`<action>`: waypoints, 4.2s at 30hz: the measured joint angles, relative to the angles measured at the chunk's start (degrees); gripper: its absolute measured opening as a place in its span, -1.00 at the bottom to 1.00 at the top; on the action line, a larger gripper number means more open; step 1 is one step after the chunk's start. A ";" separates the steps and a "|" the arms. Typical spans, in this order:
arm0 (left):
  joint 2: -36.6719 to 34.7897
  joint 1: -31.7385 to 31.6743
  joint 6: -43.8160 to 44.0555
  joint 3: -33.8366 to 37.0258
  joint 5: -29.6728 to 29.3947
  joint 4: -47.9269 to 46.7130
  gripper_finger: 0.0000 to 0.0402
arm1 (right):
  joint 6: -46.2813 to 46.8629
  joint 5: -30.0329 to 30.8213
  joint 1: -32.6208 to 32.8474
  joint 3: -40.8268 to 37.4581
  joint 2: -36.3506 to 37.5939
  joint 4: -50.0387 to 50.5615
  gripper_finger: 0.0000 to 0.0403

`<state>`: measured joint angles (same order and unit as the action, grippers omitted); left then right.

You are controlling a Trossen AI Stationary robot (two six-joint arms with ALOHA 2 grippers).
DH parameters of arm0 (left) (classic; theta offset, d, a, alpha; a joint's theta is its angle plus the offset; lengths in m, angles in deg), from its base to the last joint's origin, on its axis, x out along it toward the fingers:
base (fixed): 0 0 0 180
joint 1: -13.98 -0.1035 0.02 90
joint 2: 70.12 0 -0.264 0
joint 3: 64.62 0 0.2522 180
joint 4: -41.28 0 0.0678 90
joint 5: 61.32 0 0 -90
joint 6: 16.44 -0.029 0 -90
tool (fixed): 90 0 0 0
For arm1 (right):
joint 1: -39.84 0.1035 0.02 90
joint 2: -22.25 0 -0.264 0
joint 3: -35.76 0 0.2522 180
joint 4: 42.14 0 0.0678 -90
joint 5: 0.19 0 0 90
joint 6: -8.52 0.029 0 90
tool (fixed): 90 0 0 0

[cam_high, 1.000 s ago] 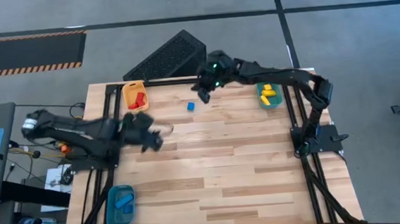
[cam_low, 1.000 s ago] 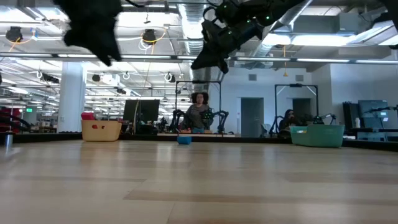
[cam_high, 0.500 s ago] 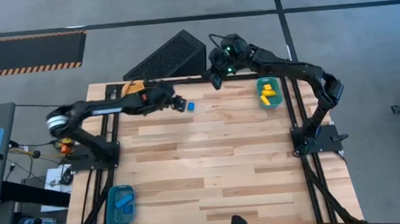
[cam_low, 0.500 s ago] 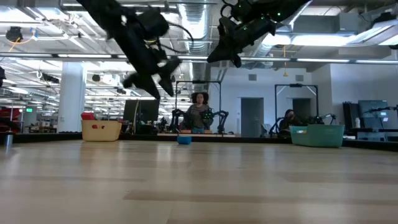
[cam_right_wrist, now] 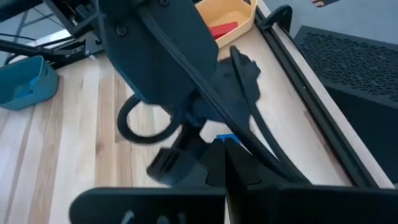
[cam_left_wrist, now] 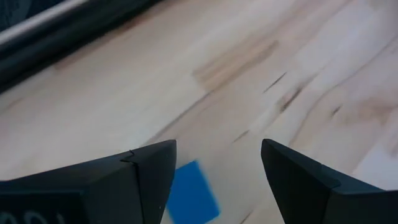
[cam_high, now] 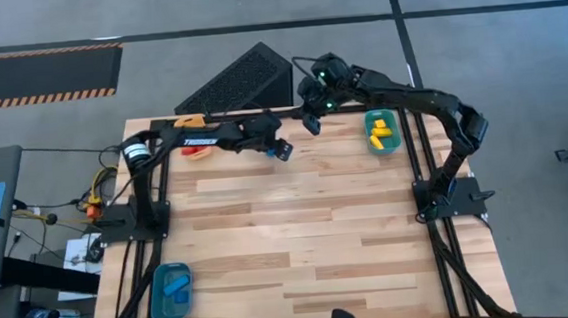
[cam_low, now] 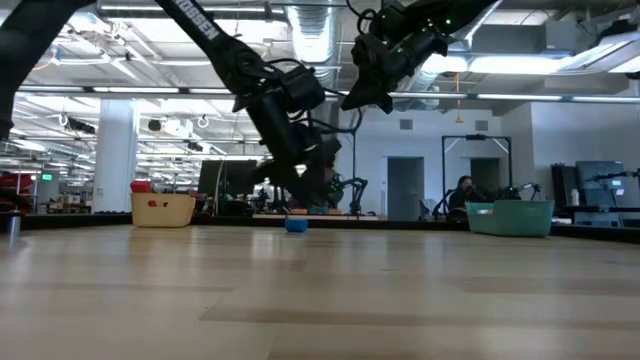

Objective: Sort & place blocks by color
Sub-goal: Put the blue block into the blue bin

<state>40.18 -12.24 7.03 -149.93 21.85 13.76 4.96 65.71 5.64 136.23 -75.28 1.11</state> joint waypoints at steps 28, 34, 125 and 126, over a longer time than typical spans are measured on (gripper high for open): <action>7.11 -0.68 7.84 -5.28 -0.23 -10.12 0.10 | -2.48 -0.02 -1.09 0.00 0.00 4.46 -0.96; 7.09 -0.76 9.29 -5.28 0.51 -10.29 0.10 | -2.07 0.02 -0.70 0.00 0.00 5.00 -0.96; -44.60 94.62 77.21 36.80 6.10 -28.92 -0.35 | 44.91 38.10 41.15 -0.01 -0.70 -3.00 -0.94; -44.60 94.88 77.61 36.84 5.43 -29.00 -0.35 | 45.82 39.20 42.07 0.02 -1.06 -3.11 -0.94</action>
<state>-4.42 82.65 84.65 -113.10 27.28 -15.23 50.78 104.91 47.72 136.26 -76.35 -2.01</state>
